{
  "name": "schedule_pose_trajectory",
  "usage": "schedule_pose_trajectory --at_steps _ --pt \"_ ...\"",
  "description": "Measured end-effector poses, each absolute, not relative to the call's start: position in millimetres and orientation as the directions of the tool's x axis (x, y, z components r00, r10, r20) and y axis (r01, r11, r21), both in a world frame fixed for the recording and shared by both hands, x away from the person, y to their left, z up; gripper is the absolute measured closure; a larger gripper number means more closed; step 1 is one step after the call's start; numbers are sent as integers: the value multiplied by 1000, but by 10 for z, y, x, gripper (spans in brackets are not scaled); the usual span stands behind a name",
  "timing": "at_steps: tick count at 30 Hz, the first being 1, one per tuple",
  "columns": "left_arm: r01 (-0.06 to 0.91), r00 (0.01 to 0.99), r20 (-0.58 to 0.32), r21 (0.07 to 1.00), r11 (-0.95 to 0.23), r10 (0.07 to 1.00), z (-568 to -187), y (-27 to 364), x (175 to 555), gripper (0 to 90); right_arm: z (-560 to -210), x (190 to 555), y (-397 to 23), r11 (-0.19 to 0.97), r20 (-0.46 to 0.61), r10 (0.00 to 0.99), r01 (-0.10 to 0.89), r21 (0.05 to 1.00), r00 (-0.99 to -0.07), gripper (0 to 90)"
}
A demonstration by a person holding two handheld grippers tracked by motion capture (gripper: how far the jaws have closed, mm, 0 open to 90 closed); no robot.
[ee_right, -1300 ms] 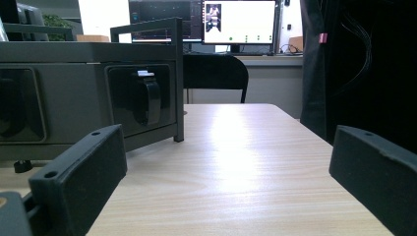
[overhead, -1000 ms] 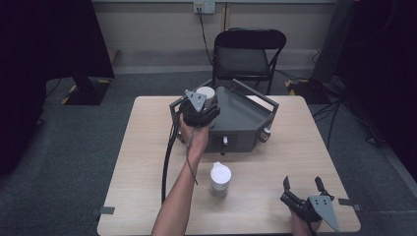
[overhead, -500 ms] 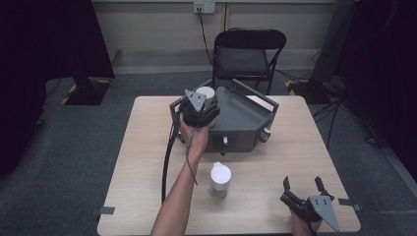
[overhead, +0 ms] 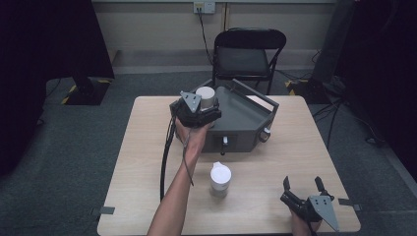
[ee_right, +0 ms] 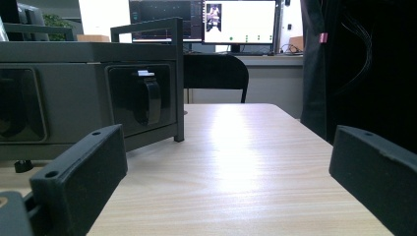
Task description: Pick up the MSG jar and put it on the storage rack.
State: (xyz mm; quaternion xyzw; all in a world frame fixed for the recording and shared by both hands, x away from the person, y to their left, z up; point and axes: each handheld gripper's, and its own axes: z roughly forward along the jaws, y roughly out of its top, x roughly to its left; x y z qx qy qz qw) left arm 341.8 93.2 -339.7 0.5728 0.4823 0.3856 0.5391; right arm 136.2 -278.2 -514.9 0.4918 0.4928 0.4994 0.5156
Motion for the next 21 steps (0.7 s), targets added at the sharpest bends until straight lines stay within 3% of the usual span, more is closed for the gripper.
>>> schedule_pose_trajectory --at_steps 21 --pt "69 248 -71 996 55 966 -3374 1088 3156 0 -5148 1362 -2784 18 -17 1000 -30 999 15 0"
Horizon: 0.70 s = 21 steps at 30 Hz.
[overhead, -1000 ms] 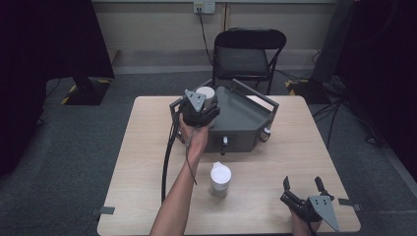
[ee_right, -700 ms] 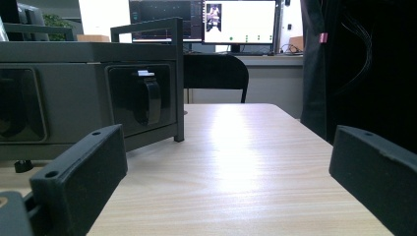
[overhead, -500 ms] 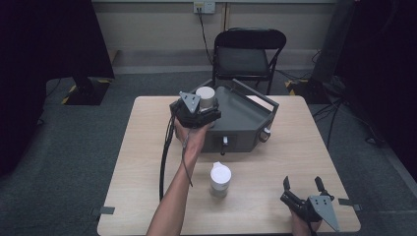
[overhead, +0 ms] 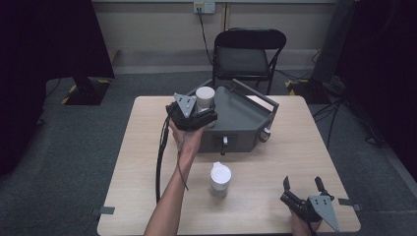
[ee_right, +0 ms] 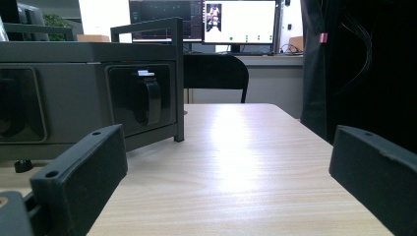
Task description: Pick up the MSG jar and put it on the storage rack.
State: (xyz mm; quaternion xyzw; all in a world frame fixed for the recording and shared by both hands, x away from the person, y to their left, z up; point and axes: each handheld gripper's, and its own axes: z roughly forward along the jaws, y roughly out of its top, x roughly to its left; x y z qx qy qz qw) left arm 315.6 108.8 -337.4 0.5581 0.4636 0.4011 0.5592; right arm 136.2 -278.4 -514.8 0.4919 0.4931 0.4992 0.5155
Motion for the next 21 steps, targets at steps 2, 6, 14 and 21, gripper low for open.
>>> schedule_pose_trajectory --at_steps 2,6,14,21 --pt "51 241 -70 997 60 968 -3400 1113 3095 0 -5149 1362 -2784 18 -18 1000 -30 999 16 0" --pt "44 242 -87 996 79 966 -3427 1204 2989 0 -5148 1362 -2783 18 -18 1000 -30 999 16 0" --pt "11 260 -112 994 113 959 -3543 1380 2751 0 -5149 1362 -2779 18 -17 1000 -30 999 18 0" --pt "-51 225 -116 990 130 967 -3703 1397 2405 0 -5149 1362 -2778 17 -17 1000 -30 999 18 0"
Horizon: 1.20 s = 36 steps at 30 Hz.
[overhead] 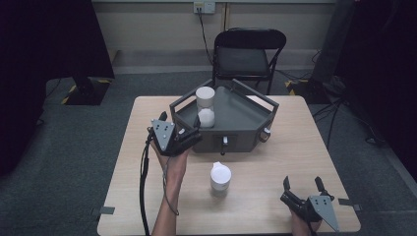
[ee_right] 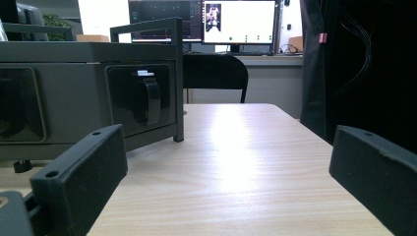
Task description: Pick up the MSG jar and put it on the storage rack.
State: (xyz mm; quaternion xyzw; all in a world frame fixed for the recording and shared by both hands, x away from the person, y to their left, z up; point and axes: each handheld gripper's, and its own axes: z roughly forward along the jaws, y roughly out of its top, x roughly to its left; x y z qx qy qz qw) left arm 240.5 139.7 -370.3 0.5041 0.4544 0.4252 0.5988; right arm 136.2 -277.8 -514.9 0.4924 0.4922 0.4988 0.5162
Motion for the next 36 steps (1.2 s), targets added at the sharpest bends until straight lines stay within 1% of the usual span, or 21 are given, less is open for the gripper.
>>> schedule_pose_trajectory --at_steps 3,4,5,6,11,12,16,21,23,25,26,27,30,36 --pt "-75 213 -105 989 124 971 -3740 1381 2318 0 -5149 1362 -2778 17 -16 1000 -30 999 18 0" --pt "-106 197 -96 987 119 976 -3795 1355 2223 0 -5149 1362 -2778 17 -17 1000 -30 999 18 0" --pt "-106 197 -96 987 119 976 -3795 1355 2223 0 -5149 1362 -2778 17 -17 1000 -30 999 18 0" --pt "-123 196 -106 984 132 975 -3841 1350 2141 0 -5149 1362 -2778 17 -17 1000 -30 999 18 0" --pt "-131 186 -94 984 119 978 -3900 1331 2016 0 -5149 1362 -2777 17 -17 1000 -30 999 19 0" --pt "-117 184 -97 986 119 978 -3908 1333 1970 0 -5149 1362 -2777 17 -16 1000 -30 999 19 0" --pt "-115 183 -107 985 130 977 -3969 1344 1878 0 -5149 1362 -2776 17 -16 1000 -30 999 19 0" --pt "-130 175 -120 981 144 977 -4083 1356 1783 0 -5149 1362 -2777 17 -17 1000 -30 999 19 0" --pt "-116 171 -128 982 149 977 -4134 1361 1745 0 -5149 1362 -2776 17 -16 1000 -30 999 19 0" --pt "-100 153 -111 987 128 982 -4201 1341 1706 0 -5149 1362 -2776 17 -17 1000 -30 999 19 0" --pt "-64 141 -106 991 116 984 -4264 1328 1682 0 -5149 1362 -2776 17 -17 1000 -30 999 19 0" --pt "-64 141 -106 991 116 984 -4264 1328 1682 0 -5149 1362 -2776 17 -17 1000 -30 999 19 0" --pt "-20 120 -112 993 115 987 -4424 1323 1657 0 -5149 1362 -2777 17 -17 1000 -30 999 19 0" --pt "7 103 -111 994 111 988 -4598 1362 1626 0 -5149 1362 -2776 17 -17 1000 -30 999 19 0"
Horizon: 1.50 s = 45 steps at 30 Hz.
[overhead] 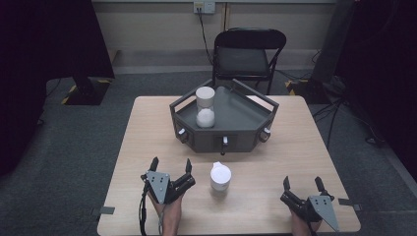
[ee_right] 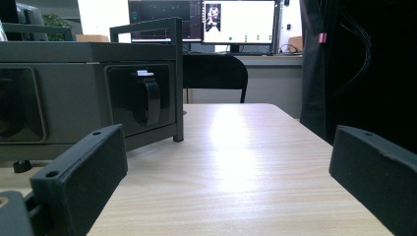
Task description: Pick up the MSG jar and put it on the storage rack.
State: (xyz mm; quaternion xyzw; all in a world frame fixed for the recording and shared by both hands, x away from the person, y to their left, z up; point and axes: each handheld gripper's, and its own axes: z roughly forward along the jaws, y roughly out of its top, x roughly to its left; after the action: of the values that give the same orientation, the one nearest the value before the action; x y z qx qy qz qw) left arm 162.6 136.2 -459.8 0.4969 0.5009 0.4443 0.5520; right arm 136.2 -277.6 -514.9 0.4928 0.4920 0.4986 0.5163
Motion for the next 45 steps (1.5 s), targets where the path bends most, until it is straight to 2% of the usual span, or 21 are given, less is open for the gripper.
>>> schedule_pose_trajectory --at_steps 8,13,18,30,34,45 --pt "36 104 -129 991 126 986 -4798 1413 1614 0 -5149 1362 -2776 17 -17 1000 -30 999 19 0" --pt "27 104 -96 995 94 990 -4913 1388 1585 1 -5149 1362 -2776 17 -17 1000 -30 999 19 0" --pt "12 83 -103 995 102 991 -5036 1379 1564 2 -5149 1362 -2776 17 -16 1000 -30 999 19 0" --pt "18 54 -66 998 66 996 -5117 1358 1574 1 -5149 1362 -2774 17 -16 1000 -30 999 20 0" --pt "-23 10 -3 1000 3 1000 -5184 1247 1560 22 -5150 1362 -2770 17 -17 1000 -30 999 22 0" --pt "-25 3 -9 1000 9 1000 -5188 1237 1553 16 -5151 1361 -2769 18 -18 1000 -31 999 23 0"
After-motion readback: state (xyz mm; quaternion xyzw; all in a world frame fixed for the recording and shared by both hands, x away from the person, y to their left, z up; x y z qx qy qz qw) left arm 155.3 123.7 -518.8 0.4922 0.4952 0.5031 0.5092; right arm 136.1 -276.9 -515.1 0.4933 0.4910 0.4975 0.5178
